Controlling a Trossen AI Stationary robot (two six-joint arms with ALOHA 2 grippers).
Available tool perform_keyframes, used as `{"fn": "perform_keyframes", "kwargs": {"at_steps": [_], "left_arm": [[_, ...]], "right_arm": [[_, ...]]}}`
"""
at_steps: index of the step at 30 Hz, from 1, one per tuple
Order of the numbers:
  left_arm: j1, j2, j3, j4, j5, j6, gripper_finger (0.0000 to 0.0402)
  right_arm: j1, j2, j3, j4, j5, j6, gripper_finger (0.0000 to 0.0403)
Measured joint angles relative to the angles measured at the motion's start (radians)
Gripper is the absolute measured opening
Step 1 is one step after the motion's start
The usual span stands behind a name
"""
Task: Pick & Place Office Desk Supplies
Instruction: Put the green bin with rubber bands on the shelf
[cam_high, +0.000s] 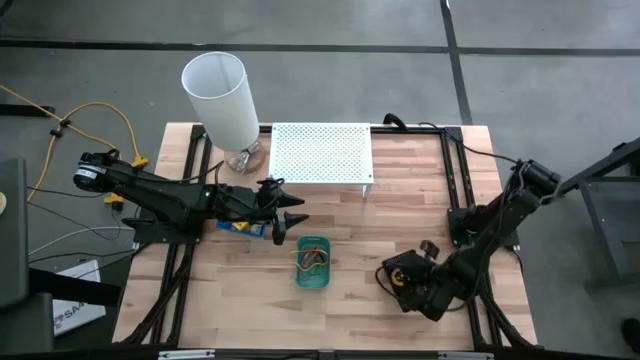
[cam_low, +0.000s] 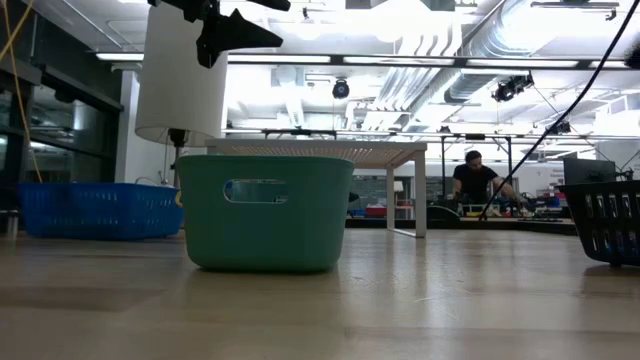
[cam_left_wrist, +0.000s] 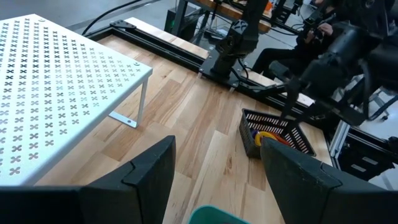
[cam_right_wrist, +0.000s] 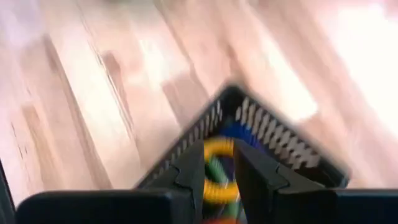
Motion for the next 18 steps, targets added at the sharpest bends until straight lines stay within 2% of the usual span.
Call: {"fn": "perform_keyframes", "kwargs": {"at_steps": [7,13,18], "left_arm": [[0.0,0.0,0.0,0.0,0.0,0.0,0.023],[0.0,0.0,0.0,0.0,0.0,0.0,0.023],[0.0,0.0,0.0,0.0,0.0,0.0,0.023]], "right_arm": [[-0.086,-0.075,0.0,0.092,0.111,-0.251,0.0073],[-0.15,-0.087,0.0,0.152,0.118,-0.436,0.0073],[-0.191,-0.094,0.0,0.155,0.118,-0.505,0.0073]]}}
